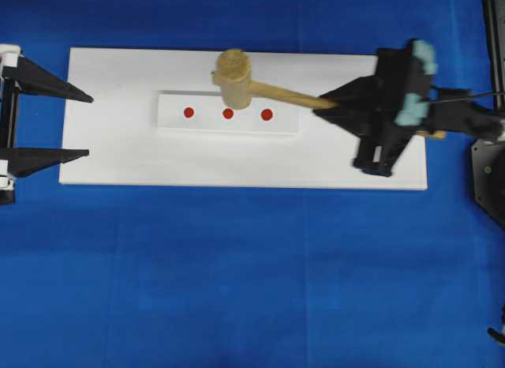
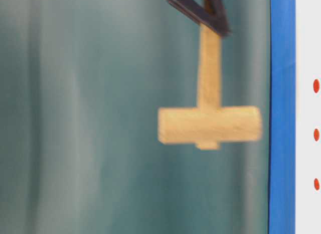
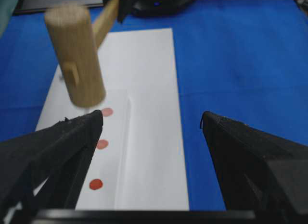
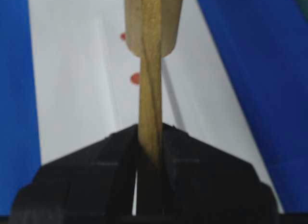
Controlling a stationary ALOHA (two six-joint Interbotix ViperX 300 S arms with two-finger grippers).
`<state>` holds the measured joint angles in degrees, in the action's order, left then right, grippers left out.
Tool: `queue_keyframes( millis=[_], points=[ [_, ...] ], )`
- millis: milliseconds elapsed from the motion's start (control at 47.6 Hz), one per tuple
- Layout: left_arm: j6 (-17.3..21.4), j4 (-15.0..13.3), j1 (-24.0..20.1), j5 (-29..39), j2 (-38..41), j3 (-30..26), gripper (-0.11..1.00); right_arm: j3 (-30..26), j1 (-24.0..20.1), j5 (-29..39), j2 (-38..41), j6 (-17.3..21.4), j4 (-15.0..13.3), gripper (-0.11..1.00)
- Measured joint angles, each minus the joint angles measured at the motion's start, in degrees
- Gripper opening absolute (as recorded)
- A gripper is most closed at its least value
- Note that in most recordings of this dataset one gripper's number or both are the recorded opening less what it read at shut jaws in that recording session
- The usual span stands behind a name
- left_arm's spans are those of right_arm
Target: Hit the mark with a hammer.
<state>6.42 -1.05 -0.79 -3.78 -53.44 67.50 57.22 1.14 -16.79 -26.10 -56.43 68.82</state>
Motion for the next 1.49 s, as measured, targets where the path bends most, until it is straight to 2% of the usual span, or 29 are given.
queue_keyframes(
  millis=[231,462,672,861,1008,1092,1491],
  points=[
    [0.0,-0.1,0.0,0.1,0.0,0.1,0.81,4.1,-0.1,0.0,-8.8,-1.8,0.0,0.03],
    [0.0,-0.1,-0.1,0.0,0.0,0.2,0.81,5.0,0.0,-0.1,-9.2,-2.5,-0.1,0.03],
    [0.0,-0.1,0.0,0.1,0.0,0.2,0.81,6.1,-0.1,0.2,-3.6,-2.5,0.2,0.03],
    [0.1,-0.1,-0.1,0.1,0.0,0.2,0.81,7.4,0.0,1.2,8.1,-1.8,3.0,0.03],
    [0.0,0.0,-0.1,0.1,-0.1,0.2,0.81,7.1,0.0,2.1,10.5,-1.9,3.8,0.03],
    [0.0,-0.1,-0.1,0.1,-0.2,0.2,0.81,6.8,0.0,1.8,9.1,-2.3,3.9,0.03],
    [-0.1,-0.1,-0.1,0.0,-0.3,0.2,0.81,6.2,0.0,0.5,-6.4,-3.0,2.5,0.03]
  ],
)
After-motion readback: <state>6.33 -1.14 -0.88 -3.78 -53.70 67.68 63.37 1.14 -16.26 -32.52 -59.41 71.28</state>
